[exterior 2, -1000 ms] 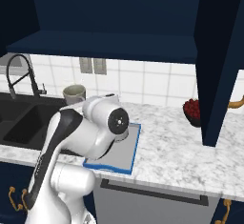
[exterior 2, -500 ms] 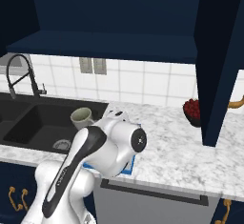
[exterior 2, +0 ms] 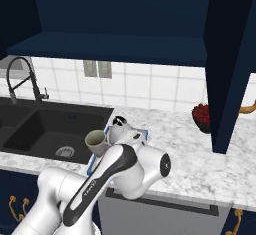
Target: Pick the kettle from the counter and place it on the tray. Then pick the mug from the cabinet and place it on the tray. Then close the cabinet doors.
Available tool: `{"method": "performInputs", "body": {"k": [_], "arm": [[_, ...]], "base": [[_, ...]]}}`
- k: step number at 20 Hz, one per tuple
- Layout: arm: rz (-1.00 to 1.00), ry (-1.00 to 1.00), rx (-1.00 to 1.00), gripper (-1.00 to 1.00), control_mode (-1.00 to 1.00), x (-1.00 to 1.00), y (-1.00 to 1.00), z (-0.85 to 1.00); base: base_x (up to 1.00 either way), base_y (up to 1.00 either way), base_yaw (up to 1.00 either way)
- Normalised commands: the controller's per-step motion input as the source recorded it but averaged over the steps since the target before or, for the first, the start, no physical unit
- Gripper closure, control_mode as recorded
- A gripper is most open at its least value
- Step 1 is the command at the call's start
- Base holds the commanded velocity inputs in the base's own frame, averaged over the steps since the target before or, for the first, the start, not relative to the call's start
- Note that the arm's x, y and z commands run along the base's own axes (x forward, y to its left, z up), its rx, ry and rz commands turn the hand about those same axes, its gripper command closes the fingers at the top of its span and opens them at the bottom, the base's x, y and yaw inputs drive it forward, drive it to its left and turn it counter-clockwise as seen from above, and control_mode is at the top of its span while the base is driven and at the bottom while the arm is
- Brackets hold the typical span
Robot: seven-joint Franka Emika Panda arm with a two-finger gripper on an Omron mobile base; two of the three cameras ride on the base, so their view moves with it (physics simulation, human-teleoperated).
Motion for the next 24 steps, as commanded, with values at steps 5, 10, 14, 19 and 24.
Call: {"method": "performInputs", "body": {"k": [5, 10, 14, 19, 24], "arm": [[0.06, 0.0, 0.0, 1.0, -1.0, 0.07, -0.27, -0.38], [0.06, 0.01, 0.0, 1.0, -1.0, 0.22, -0.14, -0.41], [0.08, 0.02, 0.0, 1.0, -1.0, 0.21, -0.12, -0.26], [0.07, 0.1, 0.0, 1.0, -1.0, 0.3, -0.15, -0.23], [0.04, 0.19, 0.0, 1.0, -1.0, 0.37, -0.06, -0.22]], "base": [[0.0, 0.0, 0.0], [0.0, 0.0, 0.0], [0.0, 0.0, 0.0], [0.0, 0.0, 0.0], [0.0, 0.0, 0.0]]}}
